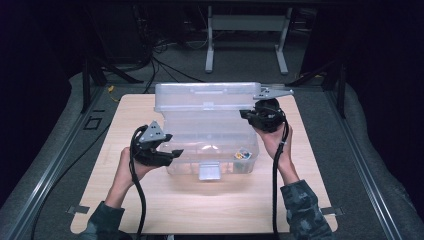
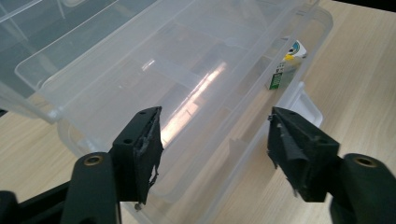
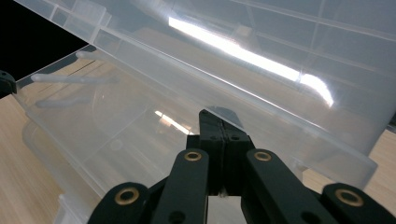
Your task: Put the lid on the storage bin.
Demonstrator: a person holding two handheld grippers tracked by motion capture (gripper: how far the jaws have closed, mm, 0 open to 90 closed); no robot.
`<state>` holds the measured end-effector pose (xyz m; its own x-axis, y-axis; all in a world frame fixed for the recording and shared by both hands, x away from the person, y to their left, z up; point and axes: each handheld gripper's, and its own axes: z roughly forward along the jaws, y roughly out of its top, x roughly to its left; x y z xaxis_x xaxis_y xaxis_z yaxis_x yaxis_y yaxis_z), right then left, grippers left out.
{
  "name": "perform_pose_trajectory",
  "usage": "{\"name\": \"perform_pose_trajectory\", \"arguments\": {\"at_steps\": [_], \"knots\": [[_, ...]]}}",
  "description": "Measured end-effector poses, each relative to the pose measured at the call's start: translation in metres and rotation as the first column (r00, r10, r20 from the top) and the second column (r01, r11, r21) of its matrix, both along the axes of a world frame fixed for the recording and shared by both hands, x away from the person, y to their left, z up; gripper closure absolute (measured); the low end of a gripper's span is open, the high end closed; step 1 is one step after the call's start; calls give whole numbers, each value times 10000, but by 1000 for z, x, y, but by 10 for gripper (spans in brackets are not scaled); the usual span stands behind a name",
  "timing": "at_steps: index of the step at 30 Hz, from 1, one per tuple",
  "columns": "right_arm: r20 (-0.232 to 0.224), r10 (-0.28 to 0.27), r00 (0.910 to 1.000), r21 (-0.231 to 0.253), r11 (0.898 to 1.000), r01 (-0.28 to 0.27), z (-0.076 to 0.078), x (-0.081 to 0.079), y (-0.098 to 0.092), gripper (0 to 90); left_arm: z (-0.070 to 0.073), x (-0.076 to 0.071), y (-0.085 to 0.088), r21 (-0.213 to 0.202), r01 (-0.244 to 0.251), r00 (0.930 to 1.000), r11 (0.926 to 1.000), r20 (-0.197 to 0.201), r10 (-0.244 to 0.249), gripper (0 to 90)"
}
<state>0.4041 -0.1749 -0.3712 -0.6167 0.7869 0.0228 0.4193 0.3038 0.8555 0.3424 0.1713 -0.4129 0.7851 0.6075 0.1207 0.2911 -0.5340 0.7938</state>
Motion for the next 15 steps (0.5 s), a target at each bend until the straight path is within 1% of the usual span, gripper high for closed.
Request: {"name": "perform_pose_trajectory", "arguments": {"at_steps": [2,3,5,6,9,11,12,15], "knots": [[-1,-122,9999,-47,9999,122,-1,-2,0,899,0,-2,4,-92,-74,10000,9999,-60,73,285],[10,-49,10000,7,10000,49,-2,-2,-1,899,0,-3,6,-156,-143,9998,9998,-128,141,246],[-30,-39,10000,-9,10000,39,-3,-4,-1,899,-1,-5,12,-263,-235,9995,9994,-195,230,202],[-51,-6,10000,-47,10000,5,-3,-5,-2,898,-1,-6,14,-245,-278,9994,9993,-204,273,187],[-30,5,10000,-75,10000,-5,-5,-8,-3,898,-4,-9,21,-331,-500,9985,9982,-242,492,156],[-21,-20,10000,-108,9999,20,-6,-10,-5,897,-6,-9,26,-377,-664,9974,9971,-301,653,151],[17,-8,10000,-45,10000,9,-7,-11,-5,897,-8,-10,28,-392,-739,9968,9965,-342,726,149],[36,-9,10000,15,10000,9,-8,-15,-8,895,-17,-10,34,-372,-838,9953,9958,-514,819,149]]}}
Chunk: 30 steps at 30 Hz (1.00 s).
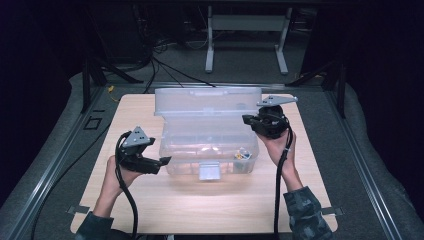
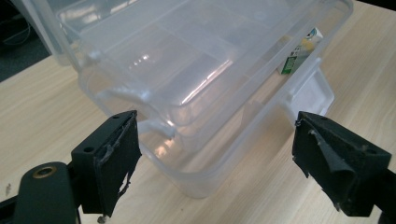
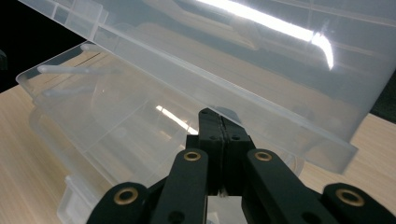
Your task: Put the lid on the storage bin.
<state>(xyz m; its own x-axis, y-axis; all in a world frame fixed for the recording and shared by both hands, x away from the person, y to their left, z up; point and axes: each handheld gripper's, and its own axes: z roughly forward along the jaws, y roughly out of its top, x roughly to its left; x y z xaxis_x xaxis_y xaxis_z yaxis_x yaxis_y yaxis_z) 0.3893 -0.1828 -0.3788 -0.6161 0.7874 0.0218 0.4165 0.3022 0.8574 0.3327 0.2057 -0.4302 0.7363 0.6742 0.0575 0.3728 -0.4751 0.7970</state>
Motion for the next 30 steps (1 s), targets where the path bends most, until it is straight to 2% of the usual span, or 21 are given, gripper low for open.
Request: {"name": "perform_pose_trajectory", "arguments": {"at_steps": [1,3,4,5,12,20,24,26,27,28,29,30], "knots": [[-39,95,9999,65,9999,-95,0,-1,-1,894,-4,0,1,98,-67,10000,9999,-64,67,148],[-21,-93,10000,-170,9998,93,-1,-5,-1,889,-11,1,4,217,-181,9997,9996,-161,185,142],[-30,304,9995,121,9995,-303,-2,-5,-2,890,-15,2,7,204,-291,9993,9994,-222,295,135],[-21,44,10000,-86,10000,-44,-2,-8,-2,890,-17,2,9,155,-346,9990,9993,-268,350,119],[-51,114,9999,-106,9999,-115,-8,-15,-5,891,-32,-1,22,-227,-643,9969,9977,-459,632,66],[-171,195,9997,-121,9997,-197,-16,-22,-6,887,-50,-3,27,117,-836,9920,9964,-936,843,28],[-211,300,9993,-130,9995,-303,-20,-26,-5,885,-49,-4,29,118,-832,9919,9965,-951,840,21],[-199,174,9997,-252,9995,-179,-21,-28,-5,884,-50,-4,30,85,-868,9916,9962,-952,872,19],[-233,424,9988,-36,9991,-425,-23,-28,-5,885,-50,-4,30,106,-845,9918,9964,-949,851,18],[-229,431,9988,-29,9991,-432,-23,-29,-6,885,-50,-4,30,127,-846,9917,9963,-960,854,17],[-210,57,9998,-389,9992,-65,-23,-31,-5,884,-51,-4,31,162,-844,9914,9963,-989,856,17],[-201,243,9995,-190,9995,-247,-24,-32,-5,884,-52,-4,31,208,-825,9911,9964,-1027,842,17]]}}
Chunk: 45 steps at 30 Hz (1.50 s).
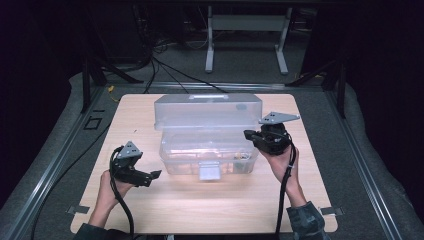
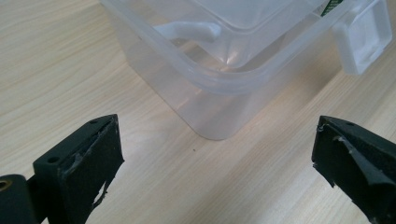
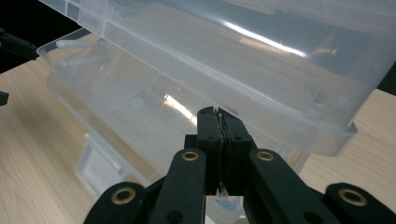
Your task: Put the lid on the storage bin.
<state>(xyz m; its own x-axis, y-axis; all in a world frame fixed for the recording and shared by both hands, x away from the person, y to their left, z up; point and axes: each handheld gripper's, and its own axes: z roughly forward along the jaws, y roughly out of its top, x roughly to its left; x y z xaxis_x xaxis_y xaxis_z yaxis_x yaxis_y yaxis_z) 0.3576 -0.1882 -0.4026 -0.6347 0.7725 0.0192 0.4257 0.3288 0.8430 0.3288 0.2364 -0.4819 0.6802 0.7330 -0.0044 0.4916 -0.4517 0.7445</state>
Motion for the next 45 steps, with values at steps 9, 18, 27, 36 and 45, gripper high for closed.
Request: {"name": "perform_pose_trajectory", "arguments": {"at_steps": [9,18,27,36,45], "knots": [[-24,-34,10000,129,9999,35,-7,-10,-8,881,-5,1,2,158,-19,9999,9999,-138,21,17],[-69,-224,9997,238,9995,226,-11,-15,-18,877,-8,2,2,298,10,9997,9996,-228,-3,15],[-185,-324,9993,15,9995,324,-15,-17,-21,877,-12,1,3,368,-34,9995,9993,-324,46,12],[-492,-336,9982,6,9994,337,-20,-17,-27,870,-17,1,3,509,7,9991,9987,-414,14,10],[-659,-404,9970,122,9991,413,-28,-17,-33,870,-19,1,4,459,4,9989,9989,-465,18,4]]}}
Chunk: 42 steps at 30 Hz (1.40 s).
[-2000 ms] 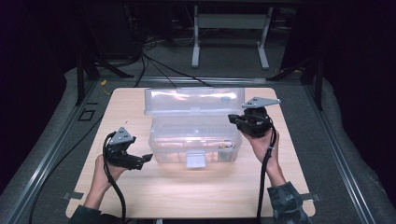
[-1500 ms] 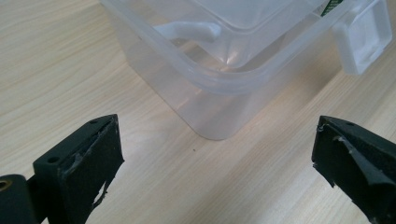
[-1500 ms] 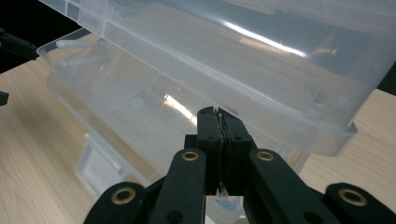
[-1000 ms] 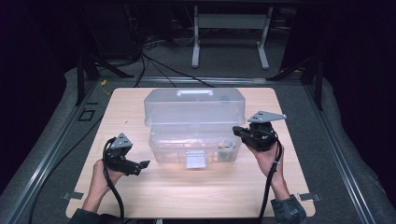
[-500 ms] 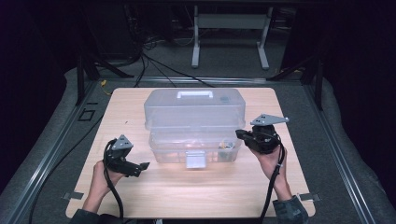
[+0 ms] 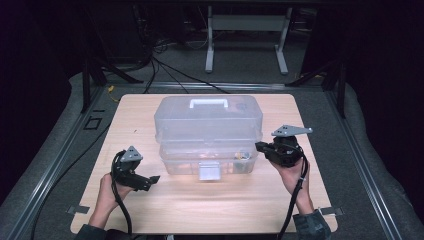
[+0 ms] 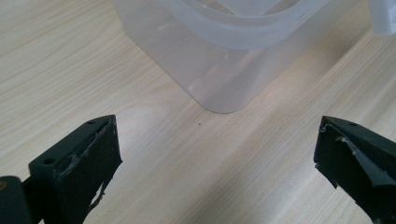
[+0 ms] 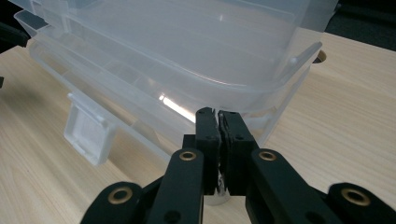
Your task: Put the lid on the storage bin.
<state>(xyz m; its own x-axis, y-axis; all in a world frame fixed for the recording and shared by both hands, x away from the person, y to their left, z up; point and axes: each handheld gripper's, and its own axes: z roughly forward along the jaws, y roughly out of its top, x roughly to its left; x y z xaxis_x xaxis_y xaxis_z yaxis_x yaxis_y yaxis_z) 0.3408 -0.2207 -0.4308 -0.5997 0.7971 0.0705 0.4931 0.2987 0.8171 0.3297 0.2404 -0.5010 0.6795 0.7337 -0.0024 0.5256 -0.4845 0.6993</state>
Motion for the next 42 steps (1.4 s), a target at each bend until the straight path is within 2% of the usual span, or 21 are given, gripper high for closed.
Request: {"name": "perform_pose_trajectory", "arguments": {"at_steps": [25,34,37,42], "knots": [[-625,-107,9980,-124,9999,100,-15,2,-6,870,-5,1,-1,149,81,10000,9999,-48,-80,2],[-900,-57,9959,-346,9994,26,-19,3,-4,870,-7,2,0,183,33,9999,9998,-101,-31,2],[-880,-68,9961,-275,9996,43,-21,4,-4,869,-7,2,1,170,-42,10000,9998,69,41,2],[-991,-98,9950,-373,9993,61,-24,5,-4,867,-9,2,1,255,19,10000,9997,-17,-19,2]]}}
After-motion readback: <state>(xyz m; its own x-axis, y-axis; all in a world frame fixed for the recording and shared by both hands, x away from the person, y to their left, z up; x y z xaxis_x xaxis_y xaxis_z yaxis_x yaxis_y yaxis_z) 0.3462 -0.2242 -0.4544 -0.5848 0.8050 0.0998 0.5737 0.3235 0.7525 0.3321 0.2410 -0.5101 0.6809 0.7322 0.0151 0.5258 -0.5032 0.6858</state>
